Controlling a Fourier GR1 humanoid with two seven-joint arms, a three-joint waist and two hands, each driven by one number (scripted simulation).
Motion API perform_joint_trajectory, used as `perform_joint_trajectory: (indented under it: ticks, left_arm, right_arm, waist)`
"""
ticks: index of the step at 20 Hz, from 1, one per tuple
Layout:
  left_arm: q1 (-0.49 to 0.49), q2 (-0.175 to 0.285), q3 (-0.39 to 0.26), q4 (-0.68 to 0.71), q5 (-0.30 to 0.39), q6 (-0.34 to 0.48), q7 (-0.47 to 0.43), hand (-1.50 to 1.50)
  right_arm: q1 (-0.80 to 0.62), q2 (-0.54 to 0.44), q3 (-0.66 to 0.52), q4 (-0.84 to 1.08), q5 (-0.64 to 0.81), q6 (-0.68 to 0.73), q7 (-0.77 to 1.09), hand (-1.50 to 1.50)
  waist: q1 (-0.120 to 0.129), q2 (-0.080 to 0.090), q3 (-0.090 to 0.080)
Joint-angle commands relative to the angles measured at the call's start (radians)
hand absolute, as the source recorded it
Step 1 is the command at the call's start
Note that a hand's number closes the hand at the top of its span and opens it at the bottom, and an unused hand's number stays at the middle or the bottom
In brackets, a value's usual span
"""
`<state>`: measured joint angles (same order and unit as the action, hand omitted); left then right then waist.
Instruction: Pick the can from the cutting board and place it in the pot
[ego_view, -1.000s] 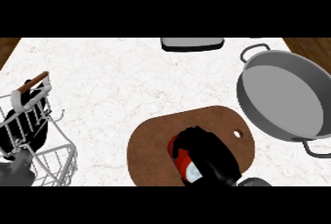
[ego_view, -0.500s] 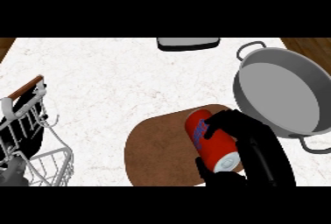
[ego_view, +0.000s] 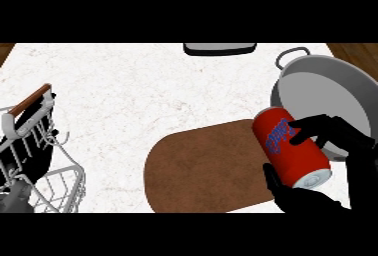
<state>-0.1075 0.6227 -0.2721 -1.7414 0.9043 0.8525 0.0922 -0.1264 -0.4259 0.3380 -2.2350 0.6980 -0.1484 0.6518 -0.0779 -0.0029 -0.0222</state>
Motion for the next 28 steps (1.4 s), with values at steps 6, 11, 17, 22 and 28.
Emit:
perform_joint_trajectory:
  ticks: [6, 11, 17, 22, 28]
  left_arm:
    - [-0.049, 0.190, -0.085, 0.008, -0.118, -0.157, -0.072, 0.00]
    - [-0.055, 0.166, -0.134, -0.011, -0.114, -0.134, -0.109, 0.00]
    - [-0.094, 0.181, -0.142, -0.035, -0.072, -0.089, -0.117, 0.00]
    - [-0.090, 0.189, -0.179, -0.037, -0.063, -0.086, -0.133, 0.00]
    - [-0.124, 0.198, -0.188, -0.024, -0.041, -0.101, -0.135, 0.00]
  right_arm:
    - [0.020, -0.027, -0.189, 0.052, -0.158, -0.012, -0.039, 1.50]
    - [-0.016, -0.018, -0.283, 0.170, -0.221, -0.055, -0.114, 1.50]
    - [0.015, -0.208, -0.351, 0.349, -0.003, -0.041, -0.217, 1.50]
    - [-0.010, -0.187, -0.354, 0.508, 0.003, -0.107, -0.314, 1.50]
    - [-0.054, -0.138, -0.376, 0.683, -0.091, -0.099, -0.356, 1.50]
  waist:
    - [0.028, 0.012, 0.027]
    - [0.045, 0.020, 0.029]
    - [0.034, 0.022, 0.028]
    - [0.072, 0.030, 0.031]
    - [0.083, 0.037, 0.032]
